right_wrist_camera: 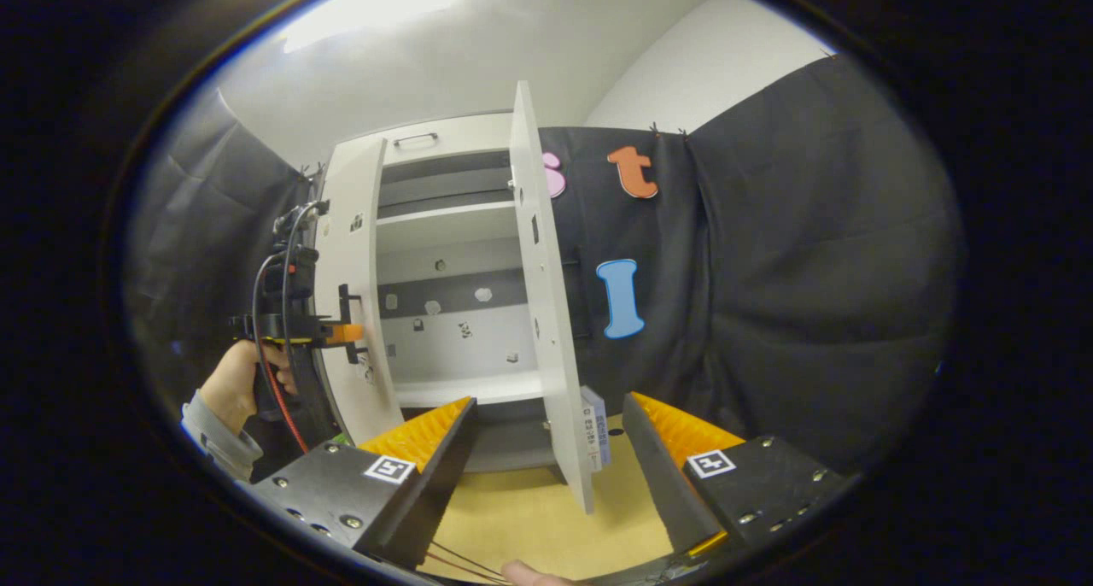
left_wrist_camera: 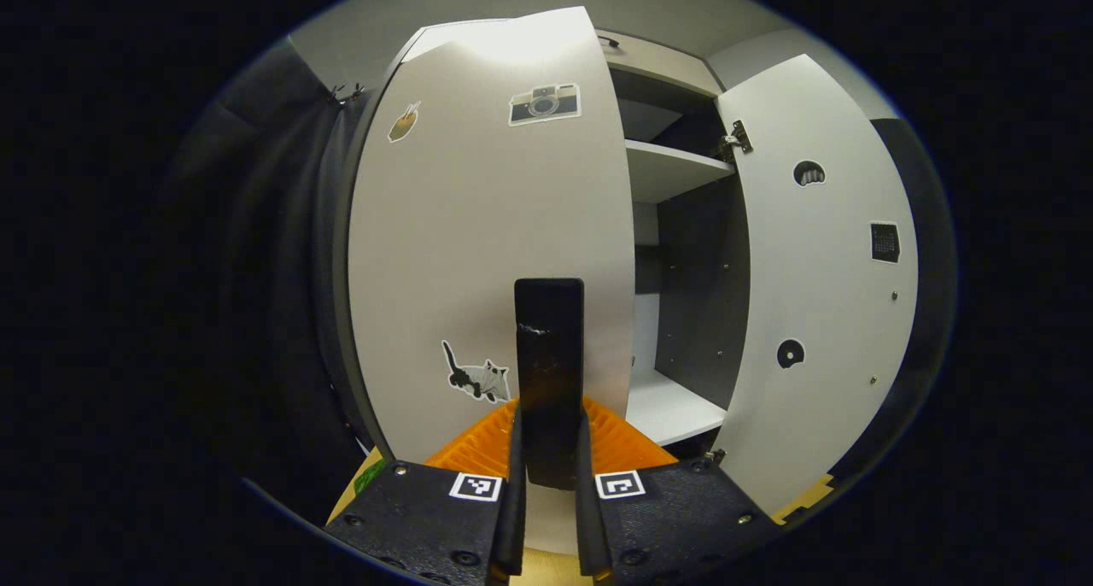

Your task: Open the right door of the double-door shoe cabinet with the right hand, and open the left door with the left hand.

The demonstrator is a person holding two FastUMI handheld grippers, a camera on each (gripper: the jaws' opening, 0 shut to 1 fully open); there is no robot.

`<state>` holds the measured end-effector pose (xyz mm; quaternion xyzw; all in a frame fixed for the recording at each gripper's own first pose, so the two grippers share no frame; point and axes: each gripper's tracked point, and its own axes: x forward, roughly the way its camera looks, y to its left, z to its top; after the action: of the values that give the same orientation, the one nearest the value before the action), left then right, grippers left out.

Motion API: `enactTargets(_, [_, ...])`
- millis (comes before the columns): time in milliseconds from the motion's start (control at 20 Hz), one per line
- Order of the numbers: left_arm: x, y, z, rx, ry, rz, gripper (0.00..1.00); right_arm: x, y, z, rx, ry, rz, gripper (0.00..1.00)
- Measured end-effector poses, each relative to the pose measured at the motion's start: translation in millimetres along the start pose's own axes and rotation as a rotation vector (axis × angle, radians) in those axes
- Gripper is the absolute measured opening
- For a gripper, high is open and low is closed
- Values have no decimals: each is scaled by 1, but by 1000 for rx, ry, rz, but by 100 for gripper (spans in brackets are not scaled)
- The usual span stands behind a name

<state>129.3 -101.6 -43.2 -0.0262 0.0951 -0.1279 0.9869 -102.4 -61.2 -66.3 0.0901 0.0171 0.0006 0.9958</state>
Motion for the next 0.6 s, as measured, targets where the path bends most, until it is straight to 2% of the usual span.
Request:
enactTargets(250, [-26, 14, 0, -16, 2, -8, 24, 2, 5, -4, -22, 3, 18, 100])
enactTargets(600, [-54, 36, -3, -4, -19, 24, 23, -6, 24, -4, -3, 12, 66, 100])
